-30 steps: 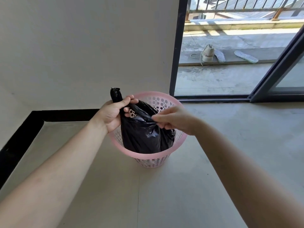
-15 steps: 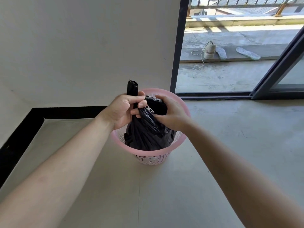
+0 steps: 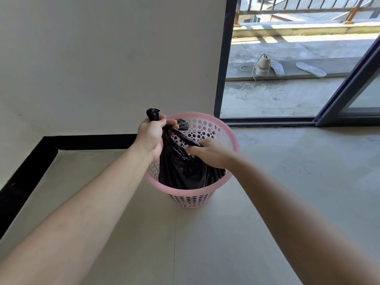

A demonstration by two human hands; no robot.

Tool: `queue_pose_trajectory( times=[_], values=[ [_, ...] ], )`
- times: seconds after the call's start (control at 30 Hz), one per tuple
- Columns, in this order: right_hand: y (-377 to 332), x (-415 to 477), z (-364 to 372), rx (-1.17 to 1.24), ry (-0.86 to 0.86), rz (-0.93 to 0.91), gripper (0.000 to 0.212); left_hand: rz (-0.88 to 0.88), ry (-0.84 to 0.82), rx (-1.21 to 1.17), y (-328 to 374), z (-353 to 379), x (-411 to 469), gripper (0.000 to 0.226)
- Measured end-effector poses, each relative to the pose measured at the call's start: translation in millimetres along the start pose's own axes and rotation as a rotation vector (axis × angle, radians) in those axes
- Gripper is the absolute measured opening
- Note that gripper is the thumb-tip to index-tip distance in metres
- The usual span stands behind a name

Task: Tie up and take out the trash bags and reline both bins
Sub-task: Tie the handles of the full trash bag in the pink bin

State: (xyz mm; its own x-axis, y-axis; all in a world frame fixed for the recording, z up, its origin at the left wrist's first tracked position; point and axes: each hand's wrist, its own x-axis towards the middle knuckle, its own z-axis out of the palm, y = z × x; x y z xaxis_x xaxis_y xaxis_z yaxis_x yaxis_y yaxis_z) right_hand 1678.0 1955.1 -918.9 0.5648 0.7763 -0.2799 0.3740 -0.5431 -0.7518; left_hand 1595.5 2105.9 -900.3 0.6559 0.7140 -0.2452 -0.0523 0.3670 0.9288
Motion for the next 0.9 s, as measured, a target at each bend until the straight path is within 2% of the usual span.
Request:
queue_pose_trajectory(
  times=[0.1,0.17,0.27,0.33,0.37,0.4,0.47,0.53,0.63,0.7,0.8,0.9],
  values=[
    [1,-4,6,-0.027,-0.080,0.035,0.036,-0.092,-0.032,-0.226,1,-1,-2,0.020],
    [5,-8,5,0.050,-0.148,0.055,0.032,-0.134,-0.049,-0.297,0,-1,-3,0.020],
    [9,-13,1,0.279,-0.206,0.073,0.051,-0.157,-0.083,-0.335,-1,2,-7,0.018],
    [8,-12,0,0.428,-0.067,0.024,0.074,-0.168,-0.122,-0.339,1,5,-10,0.015],
    [8,-9,1,0.460,0.053,-0.030,0.078,-0.177,-0.143,-0.331,3,6,-13,0.015],
    [8,-6,2,0.458,0.163,-0.105,0.069,-0.190,-0.163,-0.322,4,7,-15,0.017],
    [2,-4,3,0.507,0.340,-0.205,0.034,-0.216,-0.199,-0.325,6,9,-19,0.023],
    [-9,-2,0,0.767,0.433,-0.171,0.024,-0.221,-0.224,-0.310,7,11,-20,0.033],
    [-20,5,-6,1.382,0.366,-0.047,0.032,-0.148,-0.224,-0.225,13,18,-21,0.044],
    [-28,2,-11,1.674,0.326,-0.002,0.034,-0.152,-0.210,-0.340,18,22,-22,0.047],
    [-39,-7,-16,1.919,0.319,-0.062,0.040,-0.159,-0.124,-0.550,22,26,-23,0.050],
    [-34,-7,-27,2.048,0.424,-0.103,0.031,-0.136,-0.079,-0.654,25,35,-24,0.055]
  ],
)
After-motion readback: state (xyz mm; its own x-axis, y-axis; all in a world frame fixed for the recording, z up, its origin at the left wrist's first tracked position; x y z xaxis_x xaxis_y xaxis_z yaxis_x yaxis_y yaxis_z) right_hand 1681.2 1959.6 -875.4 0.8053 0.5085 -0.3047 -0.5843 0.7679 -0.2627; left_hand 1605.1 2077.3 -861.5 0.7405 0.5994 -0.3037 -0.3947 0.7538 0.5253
